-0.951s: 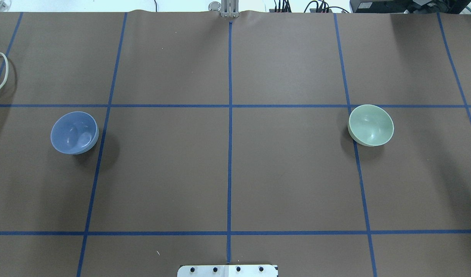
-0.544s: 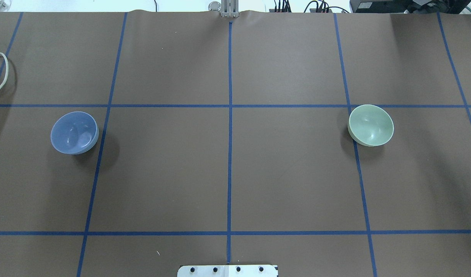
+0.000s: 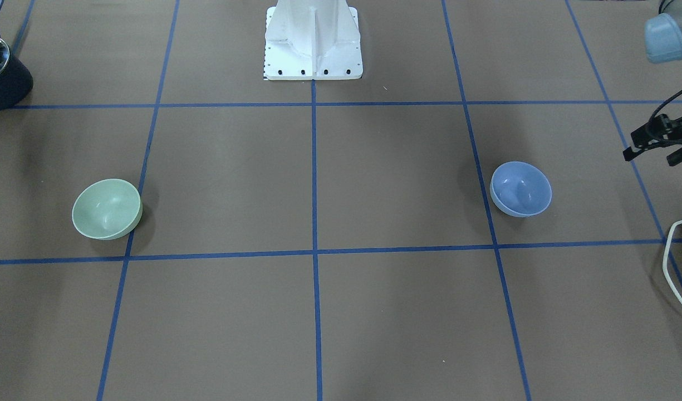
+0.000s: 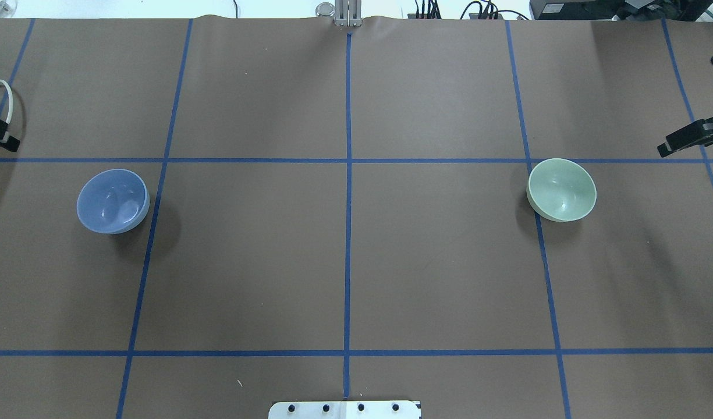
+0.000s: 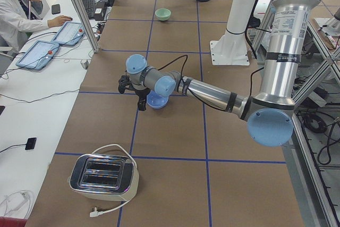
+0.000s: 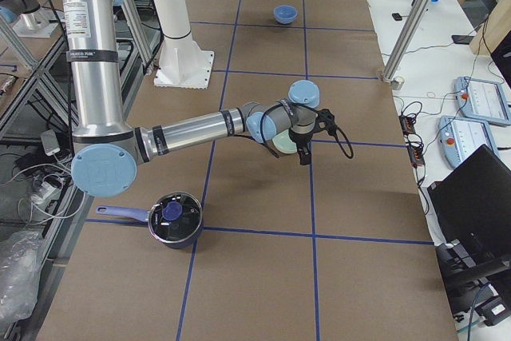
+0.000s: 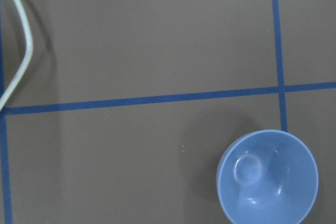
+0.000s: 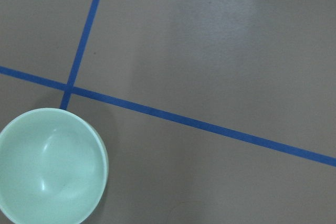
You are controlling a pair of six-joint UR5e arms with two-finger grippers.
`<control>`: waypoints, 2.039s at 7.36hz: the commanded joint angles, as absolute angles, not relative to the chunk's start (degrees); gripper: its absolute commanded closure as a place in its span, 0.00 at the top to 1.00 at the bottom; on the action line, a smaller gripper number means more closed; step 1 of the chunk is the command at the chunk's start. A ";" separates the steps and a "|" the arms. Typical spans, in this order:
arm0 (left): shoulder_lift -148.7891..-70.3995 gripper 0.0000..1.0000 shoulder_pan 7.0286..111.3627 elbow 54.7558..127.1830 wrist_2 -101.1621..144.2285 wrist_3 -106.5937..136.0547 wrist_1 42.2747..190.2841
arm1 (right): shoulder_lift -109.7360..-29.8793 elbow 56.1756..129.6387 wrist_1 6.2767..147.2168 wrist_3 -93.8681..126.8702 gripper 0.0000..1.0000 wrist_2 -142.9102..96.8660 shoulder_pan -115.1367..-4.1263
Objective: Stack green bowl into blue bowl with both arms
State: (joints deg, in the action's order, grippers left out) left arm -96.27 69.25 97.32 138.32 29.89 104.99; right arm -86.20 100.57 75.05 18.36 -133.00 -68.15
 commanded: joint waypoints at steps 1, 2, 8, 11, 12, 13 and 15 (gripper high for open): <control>-96.33 0.99 63.92 89.76 136.07 38.11 119.65 | -85.69 100.81 74.27 18.81 1.00 -136.64 -66.62; -96.42 0.99 61.11 89.13 134.66 42.23 122.93 | -85.78 100.98 73.66 18.81 0.99 -137.37 -66.62; -96.42 0.91 58.27 88.24 134.56 43.33 124.10 | -85.00 87.46 57.67 19.24 0.91 -137.11 -61.35; -96.42 0.83 57.13 87.28 134.56 43.24 124.19 | -84.82 87.10 55.64 24.17 0.89 -136.93 -58.28; -96.42 0.83 57.04 86.93 134.56 43.24 125.06 | -84.29 87.10 55.63 24.17 0.85 -136.93 -58.27; -96.50 0.77 56.78 86.05 134.56 43.33 125.42 | -84.20 86.58 55.55 24.08 0.83 -136.85 -57.92; -96.85 0.69 56.60 85.69 134.56 43.33 125.60 | -82.10 85.88 55.90 24.17 0.79 -136.76 -57.83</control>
